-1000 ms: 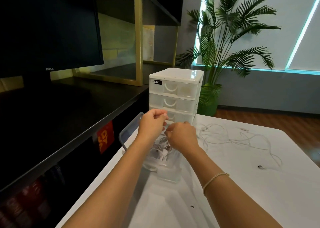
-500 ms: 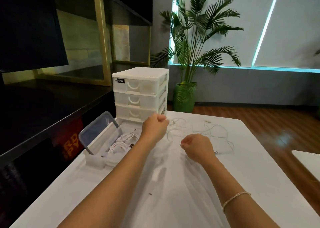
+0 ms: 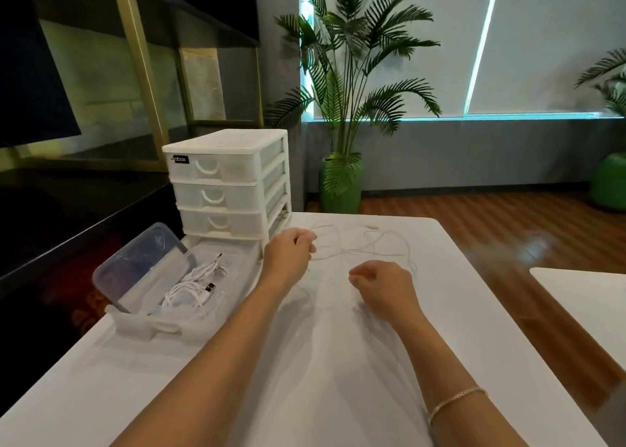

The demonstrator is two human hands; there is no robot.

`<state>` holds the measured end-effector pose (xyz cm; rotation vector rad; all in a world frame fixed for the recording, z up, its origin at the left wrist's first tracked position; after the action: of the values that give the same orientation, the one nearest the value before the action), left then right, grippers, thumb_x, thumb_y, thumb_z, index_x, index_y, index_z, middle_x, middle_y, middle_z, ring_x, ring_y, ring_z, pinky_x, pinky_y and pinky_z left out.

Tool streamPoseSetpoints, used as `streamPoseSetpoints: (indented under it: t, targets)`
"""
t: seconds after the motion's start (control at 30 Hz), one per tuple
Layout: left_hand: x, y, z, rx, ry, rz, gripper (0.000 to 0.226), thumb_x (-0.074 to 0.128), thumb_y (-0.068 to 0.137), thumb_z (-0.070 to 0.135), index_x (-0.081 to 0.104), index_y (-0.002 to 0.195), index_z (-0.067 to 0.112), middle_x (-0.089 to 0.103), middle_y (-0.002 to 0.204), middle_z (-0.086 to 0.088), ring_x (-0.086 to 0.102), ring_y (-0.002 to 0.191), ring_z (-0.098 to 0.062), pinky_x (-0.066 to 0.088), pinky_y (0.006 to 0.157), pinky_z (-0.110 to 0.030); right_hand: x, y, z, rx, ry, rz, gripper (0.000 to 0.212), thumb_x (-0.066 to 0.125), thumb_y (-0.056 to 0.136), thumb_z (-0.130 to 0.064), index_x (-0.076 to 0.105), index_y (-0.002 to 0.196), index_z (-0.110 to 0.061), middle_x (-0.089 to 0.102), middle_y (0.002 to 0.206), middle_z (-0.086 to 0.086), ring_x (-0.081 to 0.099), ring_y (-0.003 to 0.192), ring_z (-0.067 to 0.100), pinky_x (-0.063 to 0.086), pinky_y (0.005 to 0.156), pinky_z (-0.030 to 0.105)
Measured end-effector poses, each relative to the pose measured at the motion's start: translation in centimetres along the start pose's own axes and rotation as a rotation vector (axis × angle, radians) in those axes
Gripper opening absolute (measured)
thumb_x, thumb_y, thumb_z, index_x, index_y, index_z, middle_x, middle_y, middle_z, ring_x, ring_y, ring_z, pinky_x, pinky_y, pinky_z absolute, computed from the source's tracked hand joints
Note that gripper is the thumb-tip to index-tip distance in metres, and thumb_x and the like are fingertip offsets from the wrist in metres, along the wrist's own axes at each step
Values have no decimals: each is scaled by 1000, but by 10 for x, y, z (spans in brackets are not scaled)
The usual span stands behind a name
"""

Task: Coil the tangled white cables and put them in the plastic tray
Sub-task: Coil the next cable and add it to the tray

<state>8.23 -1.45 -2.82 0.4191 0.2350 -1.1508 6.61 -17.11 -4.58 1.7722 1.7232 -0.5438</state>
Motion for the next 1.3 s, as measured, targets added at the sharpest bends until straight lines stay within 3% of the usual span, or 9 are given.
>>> streamPoseSetpoints:
  t: [0.3,0.47,0.57,0.67,0.77,0.9,1.0,1.1,1.3]
  targets:
    - [-19,-14,41,102,-165,45,26,51,94,32,67,97,12,43,59,7,39,56,-10,34,53,-23,-10,-4,-10,-35,107,223,29,56,91,-19,59,120,-17,64,119,2,58,101,13,40,88,19]
    - [-20,-25,42,55,-149,-187,24,52,93,32,67,88,15,50,68,6,40,60,-10,36,53,-21,-10,-12,-25,-167,150,308,60,66,84,-20,38,136,-28,46,140,-3,46,122,18,41,103,34]
    - [-18,-30,40,37,-111,-324,24,51,94,33,66,88,15,48,71,8,44,67,-10,40,58,-21,-4,-17,-33,-296,96,261,57,67,83,-19,43,134,-28,46,139,-7,39,127,10,29,100,19]
    - [-16,-30,35,6,-127,-374,26,53,92,35,65,79,16,54,67,2,50,65,-14,48,67,-27,1,-21,-36,-317,97,214,38,62,87,-19,56,124,-23,59,124,-5,50,109,6,34,90,14]
    - [-16,-30,31,-45,-254,-402,25,53,93,32,64,76,15,57,59,0,56,61,-15,54,72,-30,-1,-21,-36,-300,114,210,31,55,92,-23,61,121,-19,66,115,-3,50,89,2,38,78,11]
    - [-21,-31,27,-97,-385,-406,27,49,95,30,61,78,14,46,39,6,51,49,-12,49,58,-25,-8,-19,-35,-318,157,243,27,54,92,-25,66,115,-16,69,102,3,52,81,7,40,69,12]
    - [-23,-32,20,-152,-589,-450,28,47,96,29,58,76,12,35,35,8,40,39,-7,40,49,-21,-11,-19,-34,-314,169,289,27,56,90,-28,69,111,-16,70,100,4,54,82,9,45,73,18]
    - [-22,-33,13,-219,-862,-489,31,43,97,28,56,75,10,32,33,8,36,34,-7,38,41,-16,-12,-19,-35,-307,175,301,28,56,90,-28,69,110,-15,70,105,3,54,87,6,40,72,10]
    - [-22,-30,3,-278,-1299,-484,39,40,96,29,65,74,9,32,34,8,32,33,-6,45,48,-20,-10,-20,-35,-270,213,275,27,58,89,-28,69,109,-14,70,108,1,54,89,2,36,71,3]
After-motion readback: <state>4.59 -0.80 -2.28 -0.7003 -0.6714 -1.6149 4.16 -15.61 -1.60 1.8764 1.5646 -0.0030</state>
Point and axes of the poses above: each hand's wrist, its own y-axis towards the middle knuckle, its own x-axis out of the palm, z = x × y, the point moved 2 cm from there along y, towards the middle knuckle
